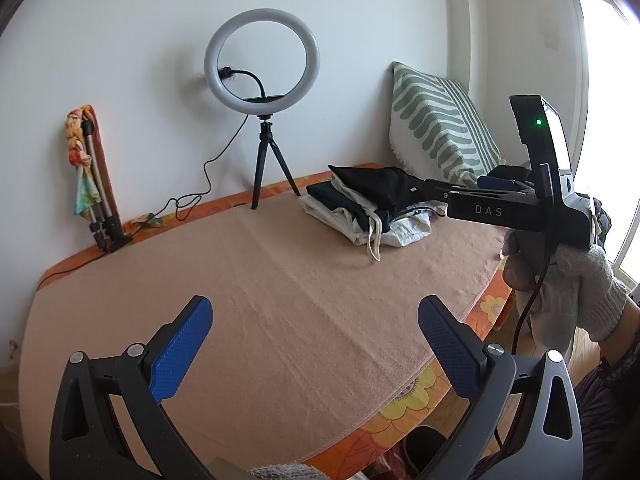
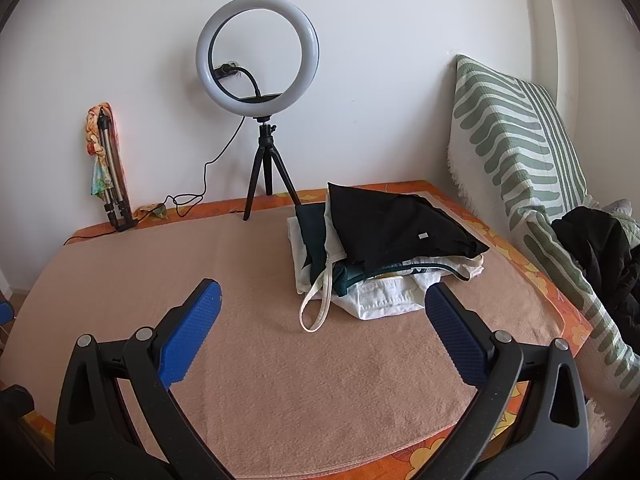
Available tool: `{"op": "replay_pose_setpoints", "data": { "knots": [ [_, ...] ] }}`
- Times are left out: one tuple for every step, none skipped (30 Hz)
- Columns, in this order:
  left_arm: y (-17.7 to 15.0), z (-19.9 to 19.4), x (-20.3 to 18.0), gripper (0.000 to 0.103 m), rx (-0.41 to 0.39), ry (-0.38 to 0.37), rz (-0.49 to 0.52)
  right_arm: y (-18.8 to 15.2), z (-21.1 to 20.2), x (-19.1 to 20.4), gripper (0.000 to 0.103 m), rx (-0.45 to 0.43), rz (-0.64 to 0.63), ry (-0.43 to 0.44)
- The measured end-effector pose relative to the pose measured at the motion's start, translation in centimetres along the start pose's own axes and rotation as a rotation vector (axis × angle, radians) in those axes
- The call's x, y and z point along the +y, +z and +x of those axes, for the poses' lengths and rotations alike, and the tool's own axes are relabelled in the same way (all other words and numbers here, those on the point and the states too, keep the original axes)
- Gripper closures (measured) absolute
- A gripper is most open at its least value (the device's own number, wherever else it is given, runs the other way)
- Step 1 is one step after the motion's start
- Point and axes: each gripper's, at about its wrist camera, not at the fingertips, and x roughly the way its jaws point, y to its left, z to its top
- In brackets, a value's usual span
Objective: Fold small clothes
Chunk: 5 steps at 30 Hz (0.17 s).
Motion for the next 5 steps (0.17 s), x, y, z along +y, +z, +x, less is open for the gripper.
{"op": "replay_pose_setpoints", "data": {
  "knots": [
    [-0.03, -0.03, 0.09, 0.001, -0.003, -0.005, -0.004, -0.01, 0.01, 0.01, 0.000, 0.001, -0.001, 0.000],
    [-0.06, -0.11, 0.14, 0.001, -0.004, -0.007, -0.008, -0.03, -0.04, 0.02, 0.000, 0.001, 0.000, 0.000],
    [-0.03, -0.11, 0.21, 0.001, -0.002, -0.006, -0.009, 0.02, 0.12, 0.03, 0.000, 0.002, -0.001, 0.005],
    [0.00, -0.11, 0.25, 0.001, 0.000, -0.003, -0.007, 0.03, 0.26, 0.05, 0.000, 0.003, -0.002, 0.009],
    [0.00, -0.16, 0.35, 0.001, -0.003, 0.003, -0.008, 0.05, 0.38, 0.03, 0.000, 0.004, -0.002, 0.011]
  ]
}}
